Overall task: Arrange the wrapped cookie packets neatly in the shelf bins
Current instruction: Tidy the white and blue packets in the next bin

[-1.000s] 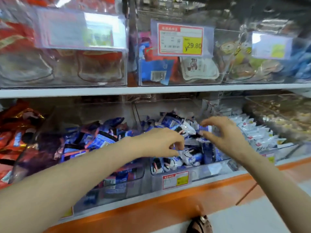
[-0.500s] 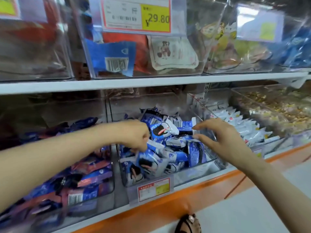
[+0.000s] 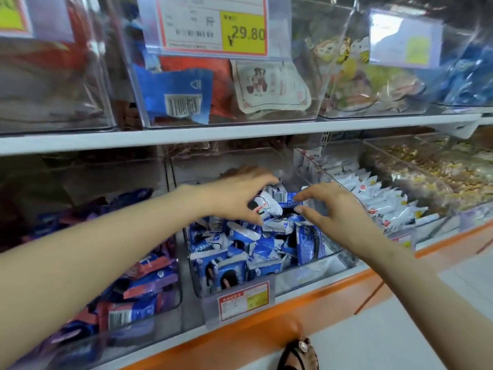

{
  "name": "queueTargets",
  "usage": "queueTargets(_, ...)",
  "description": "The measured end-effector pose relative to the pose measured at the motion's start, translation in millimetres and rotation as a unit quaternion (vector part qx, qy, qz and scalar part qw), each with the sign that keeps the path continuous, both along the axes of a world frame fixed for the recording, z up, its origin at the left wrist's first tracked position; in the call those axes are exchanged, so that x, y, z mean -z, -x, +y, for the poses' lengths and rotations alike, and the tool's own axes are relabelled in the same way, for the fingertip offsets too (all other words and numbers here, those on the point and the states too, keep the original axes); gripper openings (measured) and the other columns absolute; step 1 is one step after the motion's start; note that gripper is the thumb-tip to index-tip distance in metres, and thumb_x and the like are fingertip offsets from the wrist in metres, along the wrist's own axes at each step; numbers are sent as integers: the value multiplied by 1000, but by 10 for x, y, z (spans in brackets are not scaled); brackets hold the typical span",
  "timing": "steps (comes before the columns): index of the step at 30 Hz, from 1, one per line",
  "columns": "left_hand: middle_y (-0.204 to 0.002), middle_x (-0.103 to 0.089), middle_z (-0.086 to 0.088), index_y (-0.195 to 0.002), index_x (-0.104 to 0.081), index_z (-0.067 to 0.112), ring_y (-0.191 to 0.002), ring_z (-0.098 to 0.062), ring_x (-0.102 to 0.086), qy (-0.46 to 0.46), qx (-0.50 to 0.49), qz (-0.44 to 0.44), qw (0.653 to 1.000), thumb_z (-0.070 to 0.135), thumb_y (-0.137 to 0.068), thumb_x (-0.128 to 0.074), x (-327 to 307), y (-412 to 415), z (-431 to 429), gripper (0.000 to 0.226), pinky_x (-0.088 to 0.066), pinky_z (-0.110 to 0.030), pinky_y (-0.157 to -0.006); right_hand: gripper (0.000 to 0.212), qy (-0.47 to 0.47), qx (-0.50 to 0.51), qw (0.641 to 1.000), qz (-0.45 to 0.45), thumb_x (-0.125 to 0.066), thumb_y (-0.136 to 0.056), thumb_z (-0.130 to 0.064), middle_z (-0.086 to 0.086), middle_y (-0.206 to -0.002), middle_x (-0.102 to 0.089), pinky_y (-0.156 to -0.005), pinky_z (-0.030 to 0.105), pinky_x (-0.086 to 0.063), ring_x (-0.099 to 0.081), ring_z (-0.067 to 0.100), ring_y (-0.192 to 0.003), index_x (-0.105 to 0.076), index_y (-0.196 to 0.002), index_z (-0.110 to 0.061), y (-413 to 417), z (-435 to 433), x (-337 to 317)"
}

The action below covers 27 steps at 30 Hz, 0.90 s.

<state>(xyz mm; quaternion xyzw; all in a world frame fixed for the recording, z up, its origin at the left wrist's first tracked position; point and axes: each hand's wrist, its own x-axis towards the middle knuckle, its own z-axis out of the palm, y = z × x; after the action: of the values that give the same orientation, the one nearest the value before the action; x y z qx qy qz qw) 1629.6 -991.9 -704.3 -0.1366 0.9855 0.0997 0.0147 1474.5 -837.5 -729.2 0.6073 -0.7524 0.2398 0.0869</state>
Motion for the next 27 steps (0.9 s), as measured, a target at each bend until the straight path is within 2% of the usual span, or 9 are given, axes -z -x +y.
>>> queueTargets(4, -129, -48, 3, -131, -46, 25, -118, -15, -44, 46, 46, -66, 996, 37, -87, -61, 152, -18, -36, 47, -37, -34, -99, 35, -49, 6, 999, 16, -65, -86, -35, 3, -118, -61, -93, 31, -35, -50, 22, -113, -62, -119, -21, -11, -56, 9)
queueTargets(7, -123, -56, 9, -122, -57, 29, -112, -8, -52, -66, 77, -158, 982, 37, -91, -56, -55, -246, -42, 32, -41, -31, -98, 51, -108, -1, 992, 61, -60, -85, -51, -3, -131, -54, -108, 31, -21, -42, 18, -124, -53, -130, -29, -14, -87, 48)
queueTargets(9, -108, -63, 17, -114, -63, 27, -97, 7, -55, -144, 79, -196, 967, 33, -93, -55, -211, -388, -45, 24, -43, -13, -86, 61, -155, -13, 984, 86, -55, -80, -63, -9, -135, -50, -117, 39, -4, -35, 12, -131, -49, -133, -35, -37, -119, 76)
queueTargets(11, -91, -64, 17, -105, -67, 19, -78, 10, -56, -176, 60, -136, 973, 29, -92, -57, -259, -417, -87, 19, -41, -7, -73, 68, -213, -21, 968, 133, -52, -76, -71, -12, -139, -45, -117, 48, 7, -26, 11, -137, -46, -135, -38, -69, -147, 93)
queueTargets(14, -121, -58, 7, -117, -55, 22, -105, -5, -55, -120, -1, 22, 993, 28, -89, -61, -110, -263, -175, 29, -43, -26, -94, 60, -259, -36, 947, 185, -53, -79, -66, -13, -142, -43, -113, 51, 13, -18, 11, -141, -48, -133, -40, -132, -163, 96)
queueTargets(18, -147, -31, 3, -142, -27, 30, -126, -17, -40, -18, -1, -61, 998, 42, -83, -65, 180, -12, -191, 71, -36, -35, -104, 35, -222, -32, 954, 199, -57, -87, -39, -5, -124, -59, -115, 46, 13, -33, 13, -135, -58, -122, -36, -169, -173, 104)
queueTargets(22, -119, -52, -3, -121, -52, 19, -100, -18, -49, 83, -14, -146, 986, 33, -89, -60, 212, -73, -283, 36, -40, -31, -84, 25, -151, -17, 972, 180, -53, -89, -37, -6, -108, -66, -118, 38, 8, -45, 13, -121, -65, -111, -32, -74, -142, 107)
queueTargets(25, -101, -66, -8, -104, -65, 12, -82, -15, -53, -36, -9, -230, 972, 41, -86, -62, 49, -263, -405, 35, -44, -32, -78, 23, -83, -26, 991, 107, -59, -88, -37, -7, -105, -69, -116, 29, -2, -49, 11, -116, -68, -109, -30, -120, -119, 63)
queueTargets(27, -79, -60, -4, -85, -64, 11, -70, -14, -48, -107, -9, -194, 975, 52, -81, -56, -41, -340, -445, 42, -42, -32, -70, 23, -88, -99, 990, 45, -65, -84, -40, -9, -102, -69, -115, 27, -7, -51, 9, -110, -70, -105, -33, -240, -131, 53)
